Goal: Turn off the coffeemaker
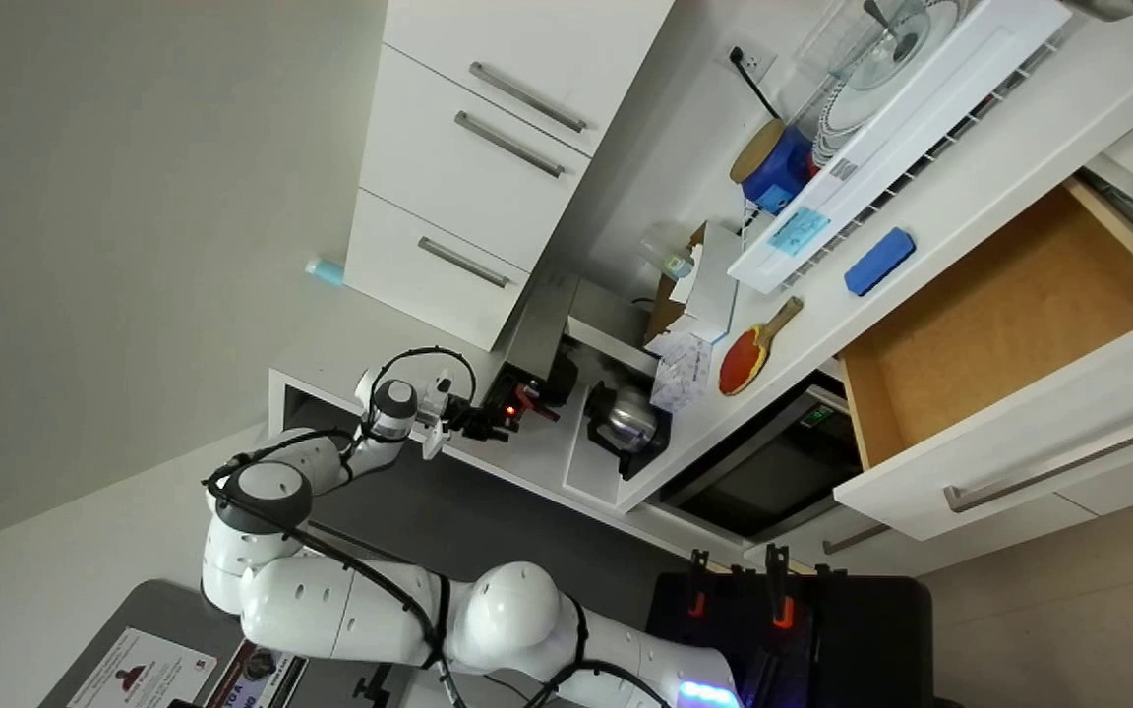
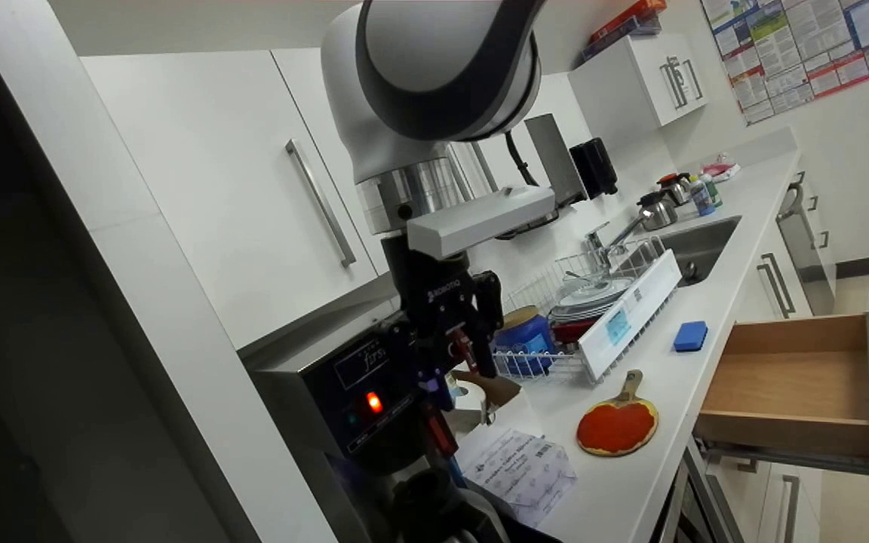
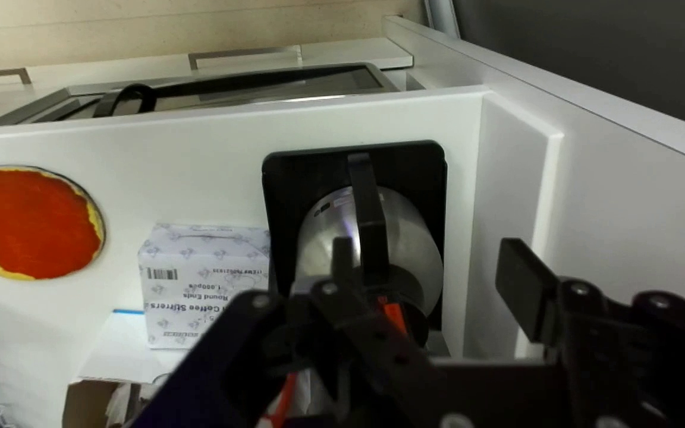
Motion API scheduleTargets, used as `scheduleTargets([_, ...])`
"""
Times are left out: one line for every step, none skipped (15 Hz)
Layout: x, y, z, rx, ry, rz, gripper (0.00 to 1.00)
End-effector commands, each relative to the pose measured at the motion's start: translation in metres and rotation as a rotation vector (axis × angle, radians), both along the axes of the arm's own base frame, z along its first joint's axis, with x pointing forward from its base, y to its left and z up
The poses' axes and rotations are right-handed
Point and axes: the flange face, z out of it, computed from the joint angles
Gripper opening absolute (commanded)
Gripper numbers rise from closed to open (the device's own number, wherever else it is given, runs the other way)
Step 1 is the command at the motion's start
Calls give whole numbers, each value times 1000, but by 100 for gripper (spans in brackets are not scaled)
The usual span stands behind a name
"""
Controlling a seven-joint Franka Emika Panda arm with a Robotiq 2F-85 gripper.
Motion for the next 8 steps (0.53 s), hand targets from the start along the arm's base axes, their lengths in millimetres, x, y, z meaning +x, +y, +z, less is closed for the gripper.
scheduleTargets([13, 25, 3, 14, -43, 10, 34])
scheduleTargets([15, 28, 3, 16, -56, 17, 27])
scheduleTargets([14, 31, 4, 16, -65, 25, 19])
scheduleTargets([12, 34, 6, 16, -74, 34, 12])
scheduleTargets([13, 24, 0, 8, -50, 38, 5])
scheduleTargets([13, 25, 0, 9, -50, 42, 22])
scheduleTargets([12, 26, -1, 8, -49, 43, 15])
scheduleTargets([13, 25, -2, 8, -48, 42, 6])
